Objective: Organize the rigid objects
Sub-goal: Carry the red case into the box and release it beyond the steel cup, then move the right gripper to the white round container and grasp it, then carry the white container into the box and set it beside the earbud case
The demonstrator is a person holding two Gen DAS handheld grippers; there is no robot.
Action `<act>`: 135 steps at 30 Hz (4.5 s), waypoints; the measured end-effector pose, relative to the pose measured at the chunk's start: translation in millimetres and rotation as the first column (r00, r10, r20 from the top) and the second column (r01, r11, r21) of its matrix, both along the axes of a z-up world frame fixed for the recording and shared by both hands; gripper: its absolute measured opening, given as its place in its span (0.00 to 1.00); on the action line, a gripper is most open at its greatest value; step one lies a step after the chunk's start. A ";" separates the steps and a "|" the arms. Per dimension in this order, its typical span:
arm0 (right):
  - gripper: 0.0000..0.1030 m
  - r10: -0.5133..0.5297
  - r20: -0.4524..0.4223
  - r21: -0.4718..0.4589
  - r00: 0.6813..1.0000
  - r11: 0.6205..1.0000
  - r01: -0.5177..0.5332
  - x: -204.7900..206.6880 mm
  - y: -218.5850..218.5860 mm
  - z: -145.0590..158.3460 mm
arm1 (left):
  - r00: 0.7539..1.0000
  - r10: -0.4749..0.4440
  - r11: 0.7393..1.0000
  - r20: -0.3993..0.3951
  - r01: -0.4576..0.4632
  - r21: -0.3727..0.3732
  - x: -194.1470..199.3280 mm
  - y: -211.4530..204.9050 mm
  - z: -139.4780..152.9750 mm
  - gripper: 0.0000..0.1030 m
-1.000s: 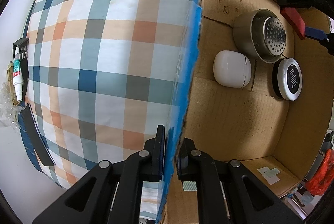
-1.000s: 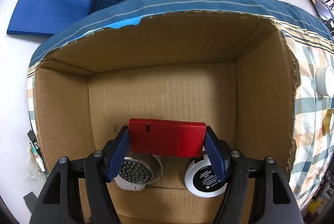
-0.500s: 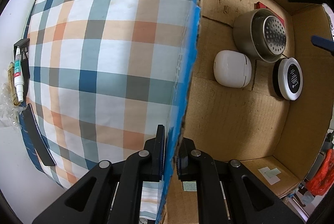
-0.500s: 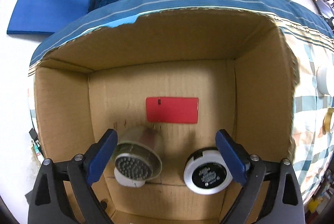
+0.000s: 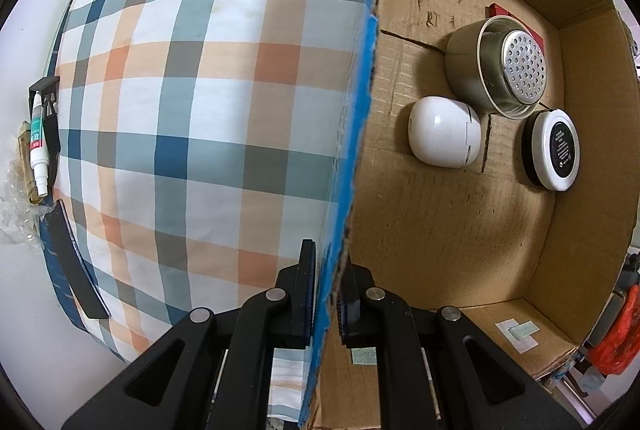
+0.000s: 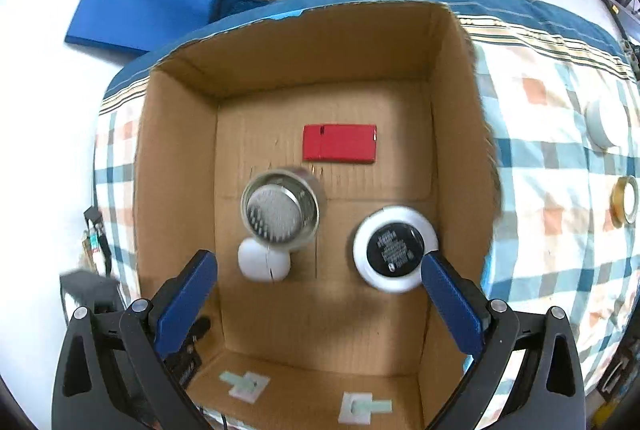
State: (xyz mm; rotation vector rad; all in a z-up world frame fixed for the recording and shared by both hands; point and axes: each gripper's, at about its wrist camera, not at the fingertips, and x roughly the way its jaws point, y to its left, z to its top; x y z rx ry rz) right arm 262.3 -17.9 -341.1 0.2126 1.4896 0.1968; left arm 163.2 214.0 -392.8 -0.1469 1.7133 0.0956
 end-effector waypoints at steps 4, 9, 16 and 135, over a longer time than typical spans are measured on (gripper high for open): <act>1.00 -0.005 0.015 0.014 1.000 1.000 0.005 -22.5 -10.1 14.0 | 1.000 -0.012 1.000 0.000 0.012 0.006 -0.4 -3.9 0.8 0.07; 1.00 -0.037 0.047 0.007 0.998 0.999 0.036 -43.7 -29.4 29.5 | 1.000 -0.029 1.000 0.001 0.029 0.010 0.9 -10.8 3.2 0.07; 1.00 -0.145 0.086 -0.008 0.986 0.989 0.146 -60.2 -76.7 43.7 | 0.998 -0.055 0.998 0.003 0.055 0.016 5.2 -20.2 6.2 0.07; 0.69 0.022 -0.117 0.128 0.993 0.992 -0.007 -74.5 31.5 -75.2 | 1.000 -0.010 1.000 -0.018 0.009 -0.025 4.9 -6.0 -27.1 0.08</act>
